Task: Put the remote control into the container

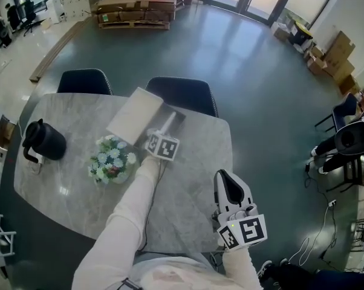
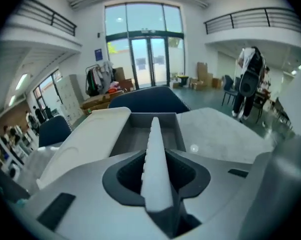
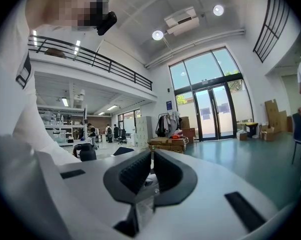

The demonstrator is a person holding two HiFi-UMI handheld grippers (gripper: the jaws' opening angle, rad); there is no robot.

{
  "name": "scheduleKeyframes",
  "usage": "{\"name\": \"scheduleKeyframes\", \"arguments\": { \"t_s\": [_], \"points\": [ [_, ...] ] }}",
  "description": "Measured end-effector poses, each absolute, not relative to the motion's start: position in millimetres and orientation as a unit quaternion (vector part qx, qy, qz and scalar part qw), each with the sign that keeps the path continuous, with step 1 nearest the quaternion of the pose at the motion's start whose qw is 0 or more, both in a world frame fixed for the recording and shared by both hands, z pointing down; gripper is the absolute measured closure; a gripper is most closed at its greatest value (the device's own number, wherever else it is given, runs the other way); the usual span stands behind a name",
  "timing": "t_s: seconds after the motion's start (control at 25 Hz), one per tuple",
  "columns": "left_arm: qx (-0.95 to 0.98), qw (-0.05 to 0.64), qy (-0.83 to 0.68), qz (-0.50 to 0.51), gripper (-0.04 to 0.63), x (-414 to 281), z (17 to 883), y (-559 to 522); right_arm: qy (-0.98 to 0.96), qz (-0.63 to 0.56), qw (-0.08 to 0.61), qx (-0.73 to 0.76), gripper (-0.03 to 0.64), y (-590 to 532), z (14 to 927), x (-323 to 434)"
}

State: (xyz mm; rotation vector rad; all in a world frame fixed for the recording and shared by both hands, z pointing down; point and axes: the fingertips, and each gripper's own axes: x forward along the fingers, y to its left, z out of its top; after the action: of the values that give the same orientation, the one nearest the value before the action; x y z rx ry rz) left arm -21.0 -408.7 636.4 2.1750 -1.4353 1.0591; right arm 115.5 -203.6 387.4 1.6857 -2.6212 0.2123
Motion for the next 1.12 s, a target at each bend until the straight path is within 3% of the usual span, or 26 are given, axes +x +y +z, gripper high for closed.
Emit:
{"name": "scheduleKeyframes", "arguments": {
  "t_s": [0.36,0.76,1.12],
  "points": [
    [0.702,0.074,-0.448,0.548,0.477,-31,677,-413,-0.831,0.068,0.013,0.552,0.598,-202,395,127],
    [0.666,-0.003,-0.396,0.632,0.477,-44,689,-412,-0.831,0.070,0.013,0.552,0.598,-204,397,127],
    [0.733,0.064,-0.386,0.556,0.451,-29,682,-405,-0.832,0.068,0.010,0.550,0.598,-203,392,128]
  ]
}}
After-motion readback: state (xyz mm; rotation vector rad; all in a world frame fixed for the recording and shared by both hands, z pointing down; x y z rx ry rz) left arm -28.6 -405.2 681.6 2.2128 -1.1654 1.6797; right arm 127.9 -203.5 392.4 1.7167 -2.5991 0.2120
